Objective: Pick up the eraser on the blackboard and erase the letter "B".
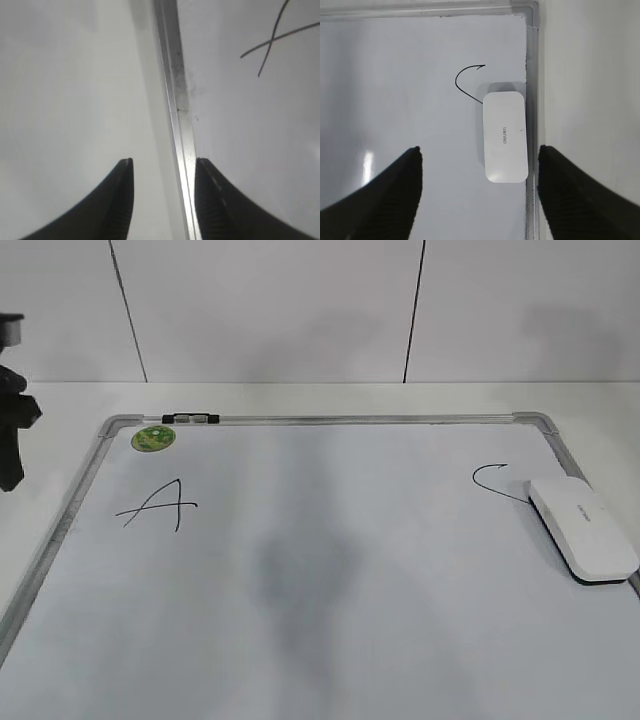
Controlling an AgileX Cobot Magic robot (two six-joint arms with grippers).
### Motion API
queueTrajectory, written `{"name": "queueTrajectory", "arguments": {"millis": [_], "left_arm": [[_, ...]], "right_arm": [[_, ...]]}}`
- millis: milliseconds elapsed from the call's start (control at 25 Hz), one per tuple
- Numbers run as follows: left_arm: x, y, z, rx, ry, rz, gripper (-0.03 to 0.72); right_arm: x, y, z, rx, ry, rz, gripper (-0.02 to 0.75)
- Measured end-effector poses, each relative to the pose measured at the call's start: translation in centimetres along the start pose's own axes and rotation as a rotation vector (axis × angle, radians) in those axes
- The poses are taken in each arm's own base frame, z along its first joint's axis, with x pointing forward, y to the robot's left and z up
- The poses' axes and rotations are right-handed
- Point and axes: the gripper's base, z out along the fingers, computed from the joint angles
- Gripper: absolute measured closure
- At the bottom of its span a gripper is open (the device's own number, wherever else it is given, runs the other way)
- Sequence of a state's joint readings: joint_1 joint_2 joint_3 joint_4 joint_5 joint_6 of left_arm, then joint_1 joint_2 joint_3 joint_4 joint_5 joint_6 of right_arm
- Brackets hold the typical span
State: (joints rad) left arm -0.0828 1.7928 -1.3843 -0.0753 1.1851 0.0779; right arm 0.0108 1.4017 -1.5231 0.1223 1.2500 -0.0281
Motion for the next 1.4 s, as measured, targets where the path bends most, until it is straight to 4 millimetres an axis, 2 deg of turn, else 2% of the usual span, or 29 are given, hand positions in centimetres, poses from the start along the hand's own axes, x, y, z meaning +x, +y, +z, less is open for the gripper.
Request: {"name": "queueTrajectory", "arguments": {"millis": [240, 560, 760, 1080, 1400], "left_arm": [[1.6, -0.3, -3.8, -0.004, -0.078, 0.004, 0.383], [4.6, -1.2, -9.7, 0.017, -0.250, 0.002, 0.436], [8.2, -1.6, -12.8, 0.018, -0.348, 0.006, 0.444], [14.8, -1.8, -14.3, -0.011, -0.424, 0.018, 0.449], [21.2, -2.0, -13.4, -0.022, -0.483, 0.023, 0.452]], "right_arm": [[2.7, 0.4, -1.7, -0.024, -0.015, 0.014, 0.186], [9.9, 0.4, -2.8, -0.017, 0.016, 0.016, 0.186], [14.6, -0.1, -4.1, 0.044, -0.023, -0.011, 0.186], [21.0, -0.1, -5.8, 0.065, -0.174, -0.029, 0.186], [24.8, -0.3, -4.8, 0.065, -0.242, -0.033, 0.186]]}}
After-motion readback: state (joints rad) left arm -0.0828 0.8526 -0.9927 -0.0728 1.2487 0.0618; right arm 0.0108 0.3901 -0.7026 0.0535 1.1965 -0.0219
